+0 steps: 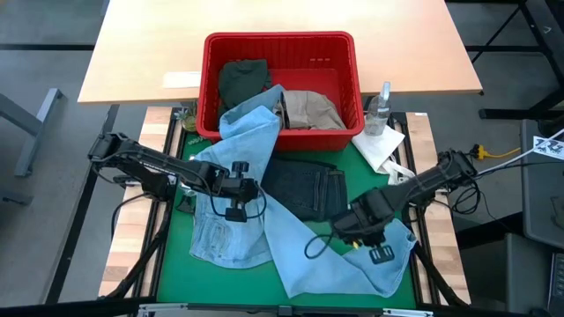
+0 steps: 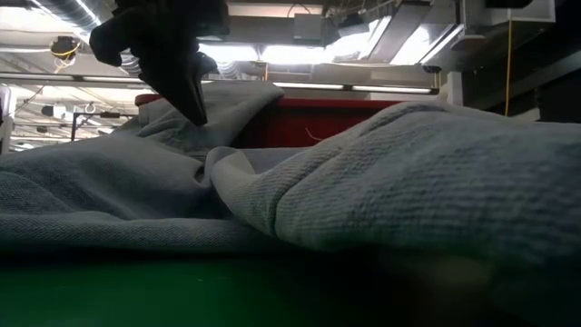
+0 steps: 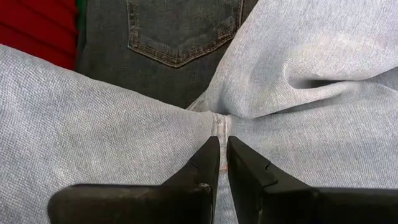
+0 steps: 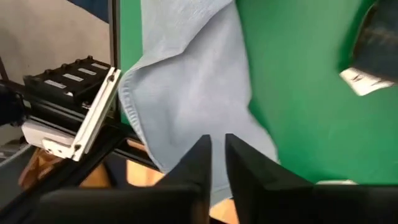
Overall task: Fold laundry
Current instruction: Fold the light blue jeans
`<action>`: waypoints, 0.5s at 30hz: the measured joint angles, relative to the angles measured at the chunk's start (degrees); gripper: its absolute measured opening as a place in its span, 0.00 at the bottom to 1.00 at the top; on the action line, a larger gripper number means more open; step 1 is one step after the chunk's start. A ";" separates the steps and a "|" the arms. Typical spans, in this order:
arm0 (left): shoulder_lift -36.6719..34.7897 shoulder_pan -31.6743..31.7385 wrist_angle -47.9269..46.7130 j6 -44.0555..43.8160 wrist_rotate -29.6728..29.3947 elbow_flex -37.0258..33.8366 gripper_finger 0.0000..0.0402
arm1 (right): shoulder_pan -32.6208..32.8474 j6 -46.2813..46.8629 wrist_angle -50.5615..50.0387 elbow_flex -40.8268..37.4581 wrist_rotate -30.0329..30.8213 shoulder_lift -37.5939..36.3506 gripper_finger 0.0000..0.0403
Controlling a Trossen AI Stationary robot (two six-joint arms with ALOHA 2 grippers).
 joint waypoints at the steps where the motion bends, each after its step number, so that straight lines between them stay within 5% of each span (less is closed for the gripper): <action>1: 0.00 0.00 0.00 -0.05 0.00 0.00 0.07 | 0.97 1.20 -0.02 0.00 -0.25 0.02 0.15; 9: 0.00 0.00 0.04 -0.57 0.04 0.00 0.07 | 10.51 4.76 -0.04 0.00 0.90 0.11 0.43; 15: 0.00 0.00 0.05 -0.61 0.04 0.00 0.07 | 16.65 4.76 -0.02 0.00 4.17 0.13 0.55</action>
